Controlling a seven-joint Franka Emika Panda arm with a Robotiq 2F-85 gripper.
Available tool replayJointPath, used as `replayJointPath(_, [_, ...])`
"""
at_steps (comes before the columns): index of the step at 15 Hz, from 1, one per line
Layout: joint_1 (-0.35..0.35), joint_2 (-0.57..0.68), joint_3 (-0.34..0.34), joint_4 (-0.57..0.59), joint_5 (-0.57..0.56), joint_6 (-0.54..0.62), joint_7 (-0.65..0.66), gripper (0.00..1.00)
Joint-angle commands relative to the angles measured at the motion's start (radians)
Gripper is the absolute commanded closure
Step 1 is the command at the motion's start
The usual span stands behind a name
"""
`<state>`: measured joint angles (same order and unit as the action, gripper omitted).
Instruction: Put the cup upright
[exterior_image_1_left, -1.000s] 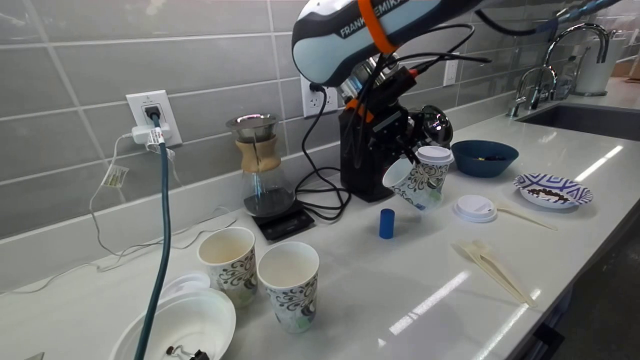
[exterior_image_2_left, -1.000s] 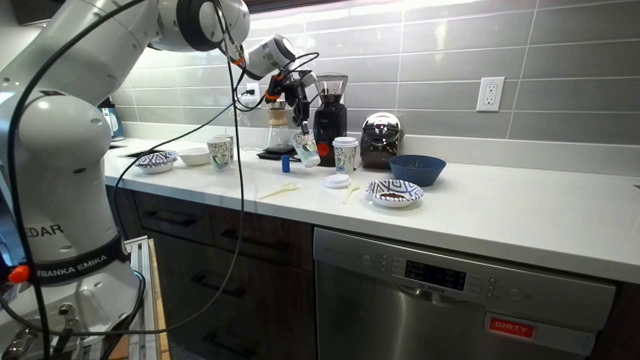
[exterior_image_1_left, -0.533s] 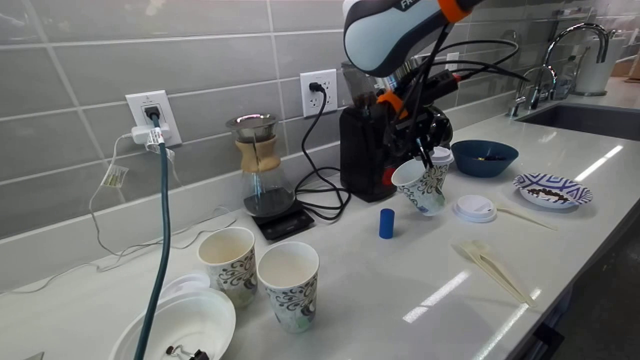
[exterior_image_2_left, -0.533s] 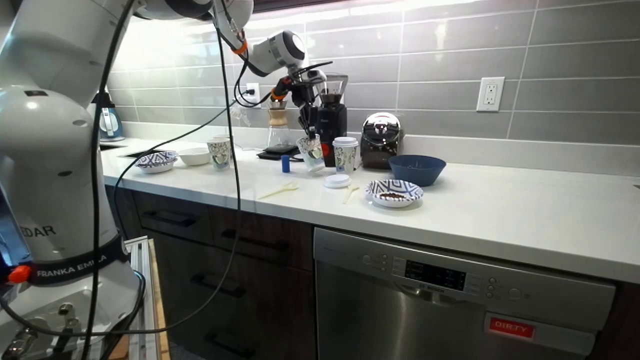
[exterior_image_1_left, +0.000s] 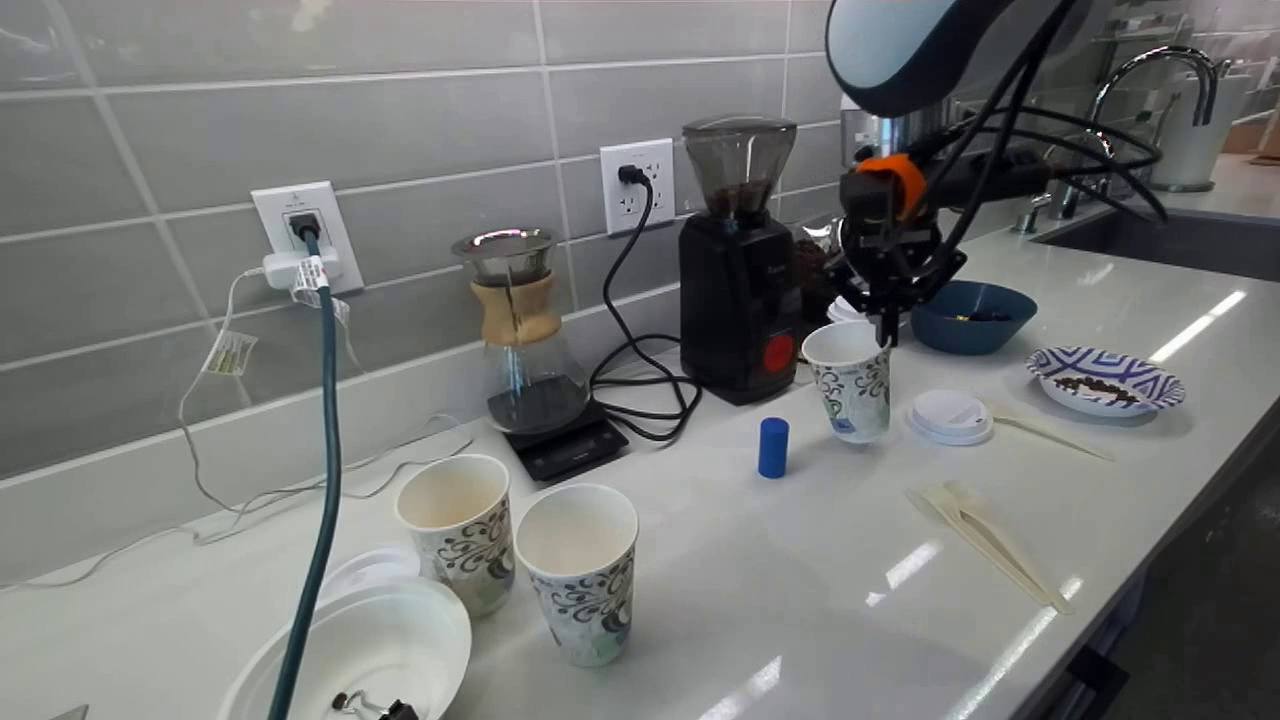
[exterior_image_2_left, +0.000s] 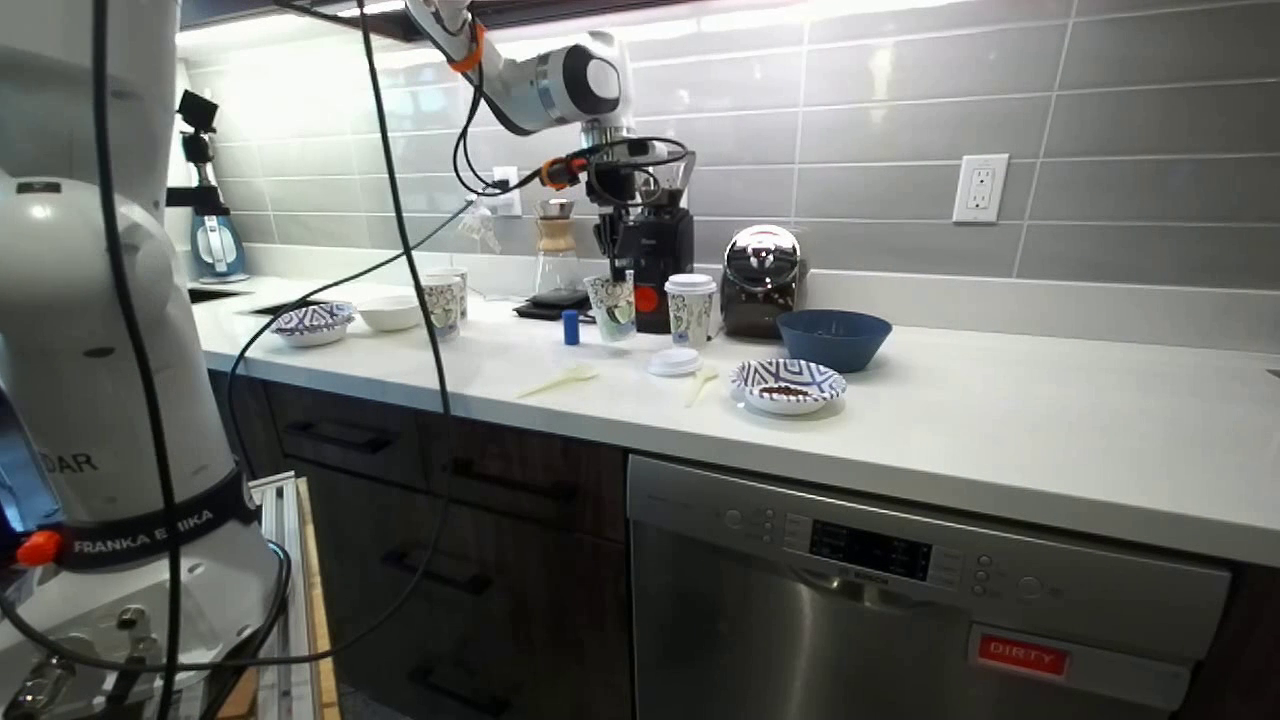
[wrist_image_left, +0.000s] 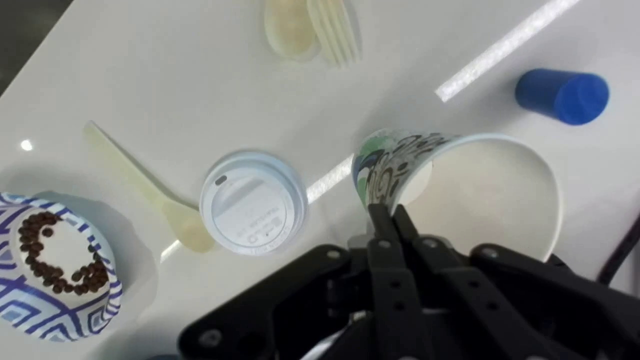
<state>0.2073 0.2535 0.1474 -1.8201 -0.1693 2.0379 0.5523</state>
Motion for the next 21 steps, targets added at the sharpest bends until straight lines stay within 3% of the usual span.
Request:
replayJointPath(1, [-0.057, -0.205, -0.012, -0.245, 0.174, 0.073, -0.138, 0.99])
replayJointPath(6, [-0.101, -0.361, -0.051, -0.44, 0.27, 0.206, -0.244, 0.99])
replayJointPath(7, [-0.093, -0.283, -0.039, -0.342, 0.205, 0.122, -0.189, 0.97])
replayJointPath(11, [-0.105, -0.339, -0.047, -0.411, 0.237, 0.178, -0.22, 0.97])
replayJointPath(21, [-0.089, -0.323, -0.034, -0.381, 0.29, 0.173, -0.277, 0.99])
